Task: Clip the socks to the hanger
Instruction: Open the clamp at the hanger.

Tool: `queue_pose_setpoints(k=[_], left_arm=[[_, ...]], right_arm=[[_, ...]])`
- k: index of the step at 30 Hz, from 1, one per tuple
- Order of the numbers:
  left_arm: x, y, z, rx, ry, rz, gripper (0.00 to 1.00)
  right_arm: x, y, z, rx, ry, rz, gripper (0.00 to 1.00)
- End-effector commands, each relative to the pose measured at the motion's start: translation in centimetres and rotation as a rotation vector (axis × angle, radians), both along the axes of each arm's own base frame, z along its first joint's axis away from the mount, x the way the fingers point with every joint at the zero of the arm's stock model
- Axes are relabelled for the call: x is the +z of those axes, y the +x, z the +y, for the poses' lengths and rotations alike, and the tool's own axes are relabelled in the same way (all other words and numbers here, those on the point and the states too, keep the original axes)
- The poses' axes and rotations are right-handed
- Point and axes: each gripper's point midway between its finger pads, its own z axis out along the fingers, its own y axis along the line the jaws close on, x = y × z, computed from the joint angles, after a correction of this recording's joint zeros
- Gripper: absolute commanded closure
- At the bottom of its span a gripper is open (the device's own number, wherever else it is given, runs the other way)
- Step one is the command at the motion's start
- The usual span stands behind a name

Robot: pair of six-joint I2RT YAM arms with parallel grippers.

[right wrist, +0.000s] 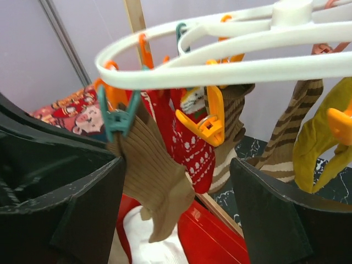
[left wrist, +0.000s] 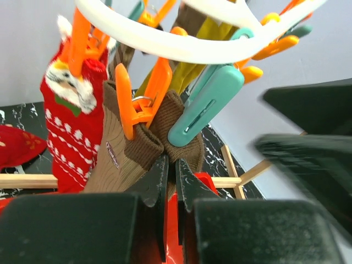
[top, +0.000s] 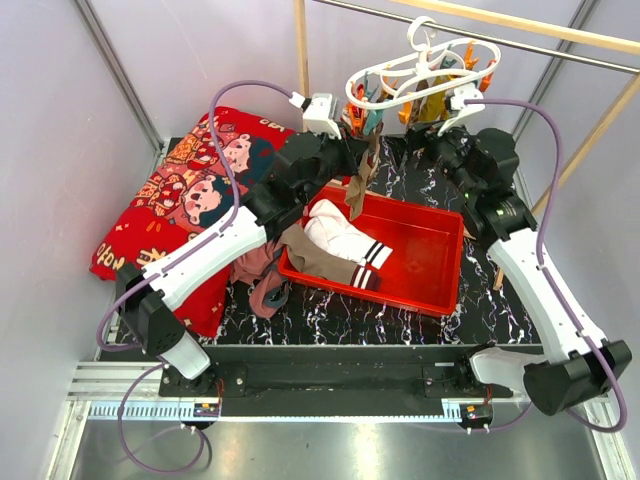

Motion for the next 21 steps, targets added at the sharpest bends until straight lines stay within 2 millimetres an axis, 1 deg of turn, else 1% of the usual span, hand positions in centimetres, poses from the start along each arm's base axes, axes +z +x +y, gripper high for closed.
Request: queue_pose_setpoints(k=[1,3,4,6,7,9,11,13,15,21], left_arm=[[3.2,-0.5,1.8,0.028,-0.037,-0.07,1.0],[3.1,-0.4,2.1,0.033,-0.03,-0.07,1.0],[3.0,-0.5,2.1,0.028,-0.029,-0.067,1.0],[3.0,-0.4,2.2,0.028,-0.027,-0.065,1.0],[2.8,-0.3,2.2,0.028,-0.023,-0.062,1.0],[2.8,-0.3,2.3,0.027,-0.021,-0.06,1.0],[2.7,-0.2,2.3,0.024,-0.017,-0.059,1.0],[2.5,-0.2,2.2,0.019,-0.013,-0.055,1.0],[2.7,-0.2,2.3,0.017,-0.014,-0.058,1.0],[2.3,-0.2,2.1,0.011,-0.001,-0.05,1.0]], right_arm=[[0.6,1.1,0.2,0.029,-0.095,-0.071,0.16],[0.9,1.5,0.1,0.028,-0.107,-0.086,0.16],[0.7,2.1,-0.1,0.033,-0.112,-0.086,0.17],[0.4,2.4,0.1,0.076,-0.11,-0.081,0.17],[1.2,2.6,-0.1,0.084,-0.103,-0.111,0.18],[1.4,2.5,0.6,0.141,-0.104,-0.124,0.18],[1.6,2.5,0.9,0.17,-0.107,-0.139,0.18],[1.5,2.5,1.4,0.204,-0.111,-0.143,0.18],[1.7,2.7,1.6,0.221,-0.116,-0.158,0.2],[2.5,3.7,1.4,0.208,-0.127,-0.196,0.23]])
